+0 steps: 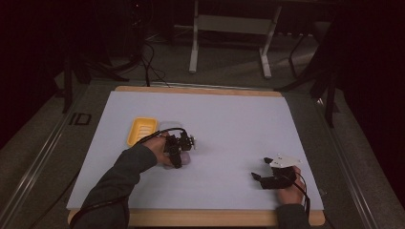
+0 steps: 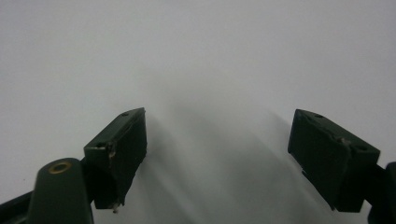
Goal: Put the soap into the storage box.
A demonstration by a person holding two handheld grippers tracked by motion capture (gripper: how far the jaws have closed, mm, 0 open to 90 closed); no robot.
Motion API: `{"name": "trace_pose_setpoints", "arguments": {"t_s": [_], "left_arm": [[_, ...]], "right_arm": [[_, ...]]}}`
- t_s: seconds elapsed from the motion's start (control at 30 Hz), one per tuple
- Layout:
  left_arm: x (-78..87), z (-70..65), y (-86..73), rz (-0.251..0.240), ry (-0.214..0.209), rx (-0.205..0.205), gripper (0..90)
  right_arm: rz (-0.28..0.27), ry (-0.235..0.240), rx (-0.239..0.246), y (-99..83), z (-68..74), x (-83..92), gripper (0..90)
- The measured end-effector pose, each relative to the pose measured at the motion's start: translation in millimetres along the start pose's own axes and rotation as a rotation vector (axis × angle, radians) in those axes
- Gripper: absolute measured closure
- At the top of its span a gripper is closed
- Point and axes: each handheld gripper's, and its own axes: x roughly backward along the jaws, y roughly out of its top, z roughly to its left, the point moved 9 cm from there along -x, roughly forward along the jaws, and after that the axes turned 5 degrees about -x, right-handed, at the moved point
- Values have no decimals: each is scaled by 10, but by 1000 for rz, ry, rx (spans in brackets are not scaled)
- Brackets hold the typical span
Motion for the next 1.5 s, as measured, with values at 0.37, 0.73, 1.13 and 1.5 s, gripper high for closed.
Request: {"name": "trace_pose_setpoints", "arguments": {"t_s": [0.37,0.73,1.13,1.5], "left_arm": [[58,24,-43,6,-4,2,498],[154,81,-112,-10,-9,36,498],[343,196,-211,-37,14,84,498],[506,328,-325,-39,30,131,498]], "right_arm": [[0,-1,1,0,0,0,192],[-1,-2,1,0,-1,2,192],[-4,-2,-1,2,0,2,192],[-5,-3,0,2,-1,3,192]]}}
